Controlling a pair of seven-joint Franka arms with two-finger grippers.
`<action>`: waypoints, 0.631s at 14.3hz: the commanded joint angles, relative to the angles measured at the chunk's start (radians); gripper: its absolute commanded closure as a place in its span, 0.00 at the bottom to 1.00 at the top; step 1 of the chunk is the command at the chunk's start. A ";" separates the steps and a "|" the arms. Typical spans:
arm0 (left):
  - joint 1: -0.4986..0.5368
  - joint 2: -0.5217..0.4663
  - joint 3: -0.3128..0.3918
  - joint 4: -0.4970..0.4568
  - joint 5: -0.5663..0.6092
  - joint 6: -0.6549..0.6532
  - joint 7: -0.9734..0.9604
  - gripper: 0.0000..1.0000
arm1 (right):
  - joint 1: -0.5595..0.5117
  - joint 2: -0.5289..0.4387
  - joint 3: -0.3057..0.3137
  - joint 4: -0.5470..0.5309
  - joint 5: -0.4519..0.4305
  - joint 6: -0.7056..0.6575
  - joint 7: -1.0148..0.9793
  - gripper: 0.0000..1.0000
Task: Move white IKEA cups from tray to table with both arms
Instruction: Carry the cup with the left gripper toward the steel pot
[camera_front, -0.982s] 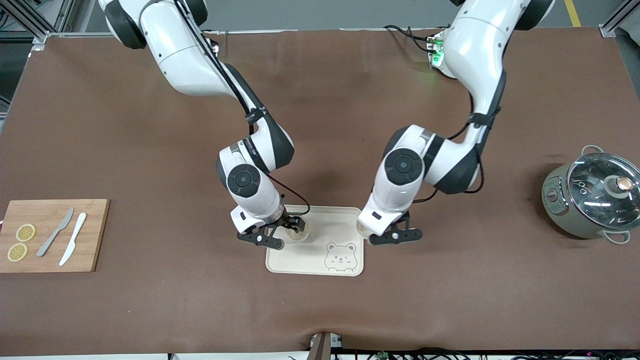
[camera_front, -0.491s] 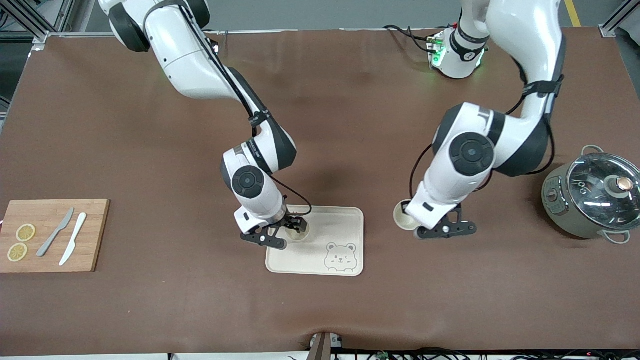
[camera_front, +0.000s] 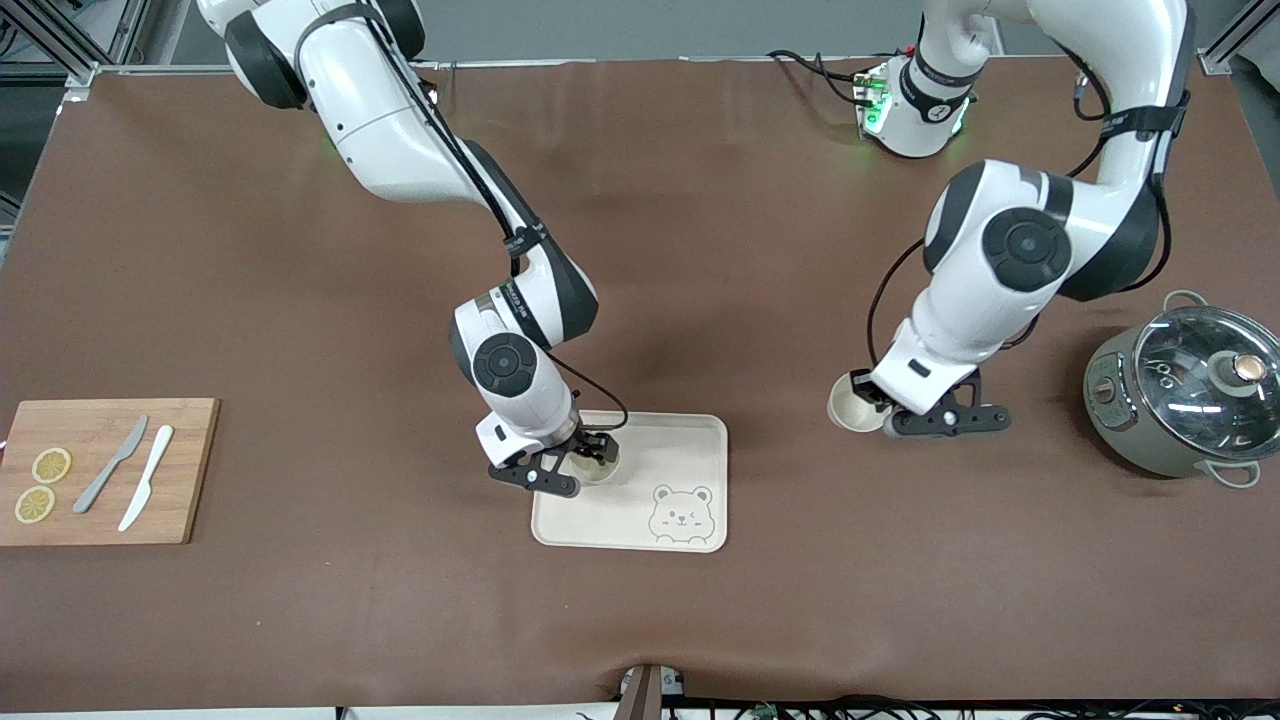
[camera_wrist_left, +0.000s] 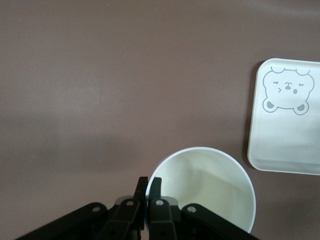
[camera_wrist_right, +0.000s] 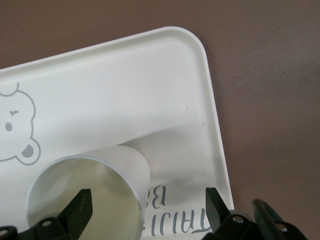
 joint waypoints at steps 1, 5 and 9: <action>0.053 -0.135 -0.012 -0.197 -0.032 0.097 0.091 1.00 | 0.011 0.009 -0.009 0.008 0.010 0.010 0.012 0.00; 0.108 -0.216 -0.012 -0.402 -0.035 0.278 0.187 1.00 | 0.011 0.011 -0.009 0.009 0.008 0.010 0.011 0.00; 0.144 -0.224 -0.011 -0.591 -0.035 0.523 0.278 1.00 | 0.010 0.011 -0.009 0.009 0.008 0.008 0.000 0.21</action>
